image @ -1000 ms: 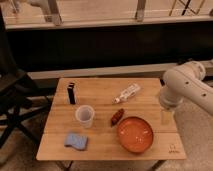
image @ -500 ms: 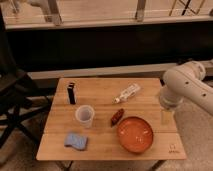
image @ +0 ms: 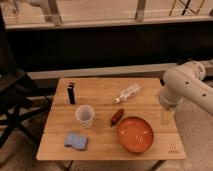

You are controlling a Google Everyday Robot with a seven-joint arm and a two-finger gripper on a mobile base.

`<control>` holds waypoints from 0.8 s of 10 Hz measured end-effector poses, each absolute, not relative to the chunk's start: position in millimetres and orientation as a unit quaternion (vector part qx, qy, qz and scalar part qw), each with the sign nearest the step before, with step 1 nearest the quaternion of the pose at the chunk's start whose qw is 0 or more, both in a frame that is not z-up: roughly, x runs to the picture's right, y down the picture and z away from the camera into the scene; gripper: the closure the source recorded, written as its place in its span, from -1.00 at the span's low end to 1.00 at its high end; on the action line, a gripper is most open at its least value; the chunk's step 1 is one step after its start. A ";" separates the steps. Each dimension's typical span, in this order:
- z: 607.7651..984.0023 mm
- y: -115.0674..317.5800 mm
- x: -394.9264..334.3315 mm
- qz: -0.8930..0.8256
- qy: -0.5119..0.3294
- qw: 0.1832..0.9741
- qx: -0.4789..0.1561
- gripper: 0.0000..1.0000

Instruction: Push the ceramic bowl across the table

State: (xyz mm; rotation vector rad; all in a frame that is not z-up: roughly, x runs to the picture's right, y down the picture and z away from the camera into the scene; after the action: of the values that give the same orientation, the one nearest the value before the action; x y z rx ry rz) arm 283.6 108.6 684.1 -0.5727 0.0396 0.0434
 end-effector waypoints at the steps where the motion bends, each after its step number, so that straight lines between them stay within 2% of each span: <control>1: 684.1 108.6 283.6 0.021 0.020 0.959 -0.282 -0.60; 8: 689.0 117.8 280.6 0.018 0.016 0.957 -0.288 -0.60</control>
State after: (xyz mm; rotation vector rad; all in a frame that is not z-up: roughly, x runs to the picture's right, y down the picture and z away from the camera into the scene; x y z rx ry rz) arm 280.6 117.8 689.0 -0.5833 0.0322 0.0366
